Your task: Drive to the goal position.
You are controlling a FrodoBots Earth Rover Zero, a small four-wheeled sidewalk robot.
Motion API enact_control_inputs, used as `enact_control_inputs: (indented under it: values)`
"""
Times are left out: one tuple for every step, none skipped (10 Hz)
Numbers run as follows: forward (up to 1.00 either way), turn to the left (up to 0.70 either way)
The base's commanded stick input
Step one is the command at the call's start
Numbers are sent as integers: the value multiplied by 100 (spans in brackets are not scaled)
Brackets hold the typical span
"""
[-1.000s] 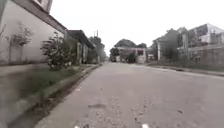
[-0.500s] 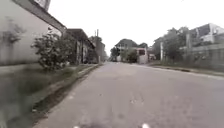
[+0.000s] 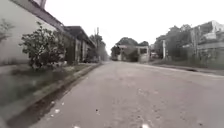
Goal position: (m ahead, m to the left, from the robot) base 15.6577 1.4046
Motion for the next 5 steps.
enact_control_inputs:
  values:
    - [100,0]
    - [100,0]
    - [100,0]
    - [100,0]
    - [100,0]
